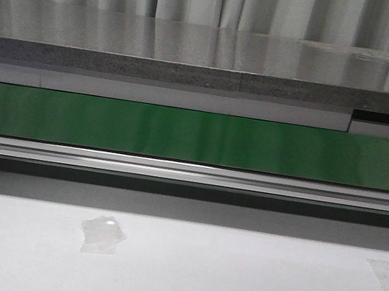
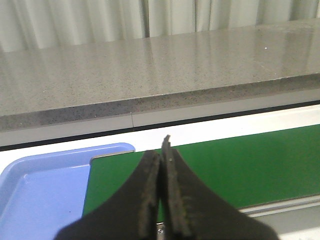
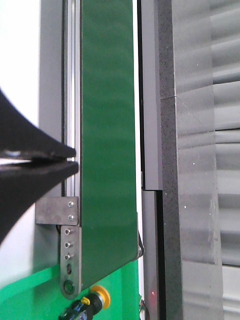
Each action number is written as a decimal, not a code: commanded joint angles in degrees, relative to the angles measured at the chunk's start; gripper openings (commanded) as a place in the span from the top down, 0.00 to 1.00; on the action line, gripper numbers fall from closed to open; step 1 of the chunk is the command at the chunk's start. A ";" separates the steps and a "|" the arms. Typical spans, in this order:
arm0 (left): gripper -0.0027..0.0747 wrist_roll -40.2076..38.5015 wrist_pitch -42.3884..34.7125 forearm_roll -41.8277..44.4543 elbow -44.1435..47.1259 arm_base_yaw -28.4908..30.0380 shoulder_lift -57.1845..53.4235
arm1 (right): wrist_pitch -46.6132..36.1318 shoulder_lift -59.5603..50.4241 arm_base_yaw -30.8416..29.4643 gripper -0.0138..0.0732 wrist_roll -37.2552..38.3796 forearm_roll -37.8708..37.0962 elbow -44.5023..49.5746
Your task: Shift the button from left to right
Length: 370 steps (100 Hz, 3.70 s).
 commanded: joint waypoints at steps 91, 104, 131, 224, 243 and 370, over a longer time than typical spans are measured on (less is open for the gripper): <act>0.99 -0.64 -4.43 -0.82 -1.71 -0.54 0.38 | -4.63 -0.76 0.07 0.92 0.01 0.24 -0.87; 0.99 -0.64 -4.43 -0.82 -1.71 -0.54 0.38 | -4.63 -0.76 0.07 0.92 0.01 0.24 -0.87; 0.99 -0.64 -5.05 0.08 -1.71 -0.54 0.38 | -4.63 -0.76 0.07 0.92 0.01 0.24 -0.87; 0.99 -23.93 -9.54 23.23 18.57 2.40 -21.92 | -4.63 -0.76 0.07 0.92 0.01 0.24 -0.87; 0.99 -24.82 -11.90 23.36 20.93 3.55 -21.92 | -4.63 -0.76 0.07 0.92 0.01 0.24 -0.87; 0.99 -24.82 -15.12 23.36 22.76 3.55 -21.92 | -4.63 -0.76 0.07 0.92 0.01 0.24 -0.87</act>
